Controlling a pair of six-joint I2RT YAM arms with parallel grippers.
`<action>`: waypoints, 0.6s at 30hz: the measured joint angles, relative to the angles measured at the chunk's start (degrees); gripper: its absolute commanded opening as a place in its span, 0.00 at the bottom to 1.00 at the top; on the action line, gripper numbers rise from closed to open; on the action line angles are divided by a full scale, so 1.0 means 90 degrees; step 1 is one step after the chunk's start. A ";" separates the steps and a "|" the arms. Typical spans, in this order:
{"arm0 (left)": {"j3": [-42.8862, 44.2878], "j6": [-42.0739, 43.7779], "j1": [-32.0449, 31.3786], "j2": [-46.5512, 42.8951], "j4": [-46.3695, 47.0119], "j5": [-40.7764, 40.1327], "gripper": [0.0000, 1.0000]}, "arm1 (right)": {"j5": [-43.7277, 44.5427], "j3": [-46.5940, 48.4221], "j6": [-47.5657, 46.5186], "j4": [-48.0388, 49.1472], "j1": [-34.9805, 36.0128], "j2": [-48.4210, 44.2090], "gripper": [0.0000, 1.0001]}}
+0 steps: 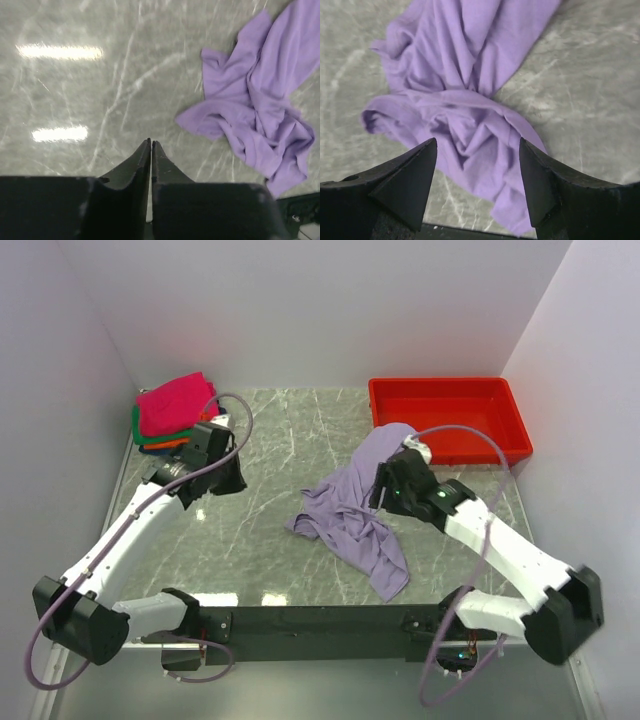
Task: Fold and stack the t-shirts
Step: Flatten the tshirt out
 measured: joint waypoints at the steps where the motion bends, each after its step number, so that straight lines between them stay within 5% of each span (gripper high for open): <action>1: -0.0090 -0.0017 -0.0005 0.0024 0.0000 0.0092 0.26 | -0.0066 0.0012 -0.0080 0.0155 -0.0002 0.0287 0.73; 2: -0.0163 -0.0024 -0.0007 0.0046 -0.0017 0.0163 0.59 | -0.0134 0.0015 -0.0158 0.0284 -0.0007 0.0539 0.73; 5: -0.0270 -0.0104 -0.0010 0.0053 -0.0095 0.0318 0.92 | -0.0444 0.0010 -0.0362 0.0619 -0.0007 0.1195 0.72; 18: -0.0270 -0.0245 -0.0010 -0.0100 -0.0168 0.0493 0.95 | -0.1501 -0.0005 -0.1275 0.1943 0.0012 0.2671 0.69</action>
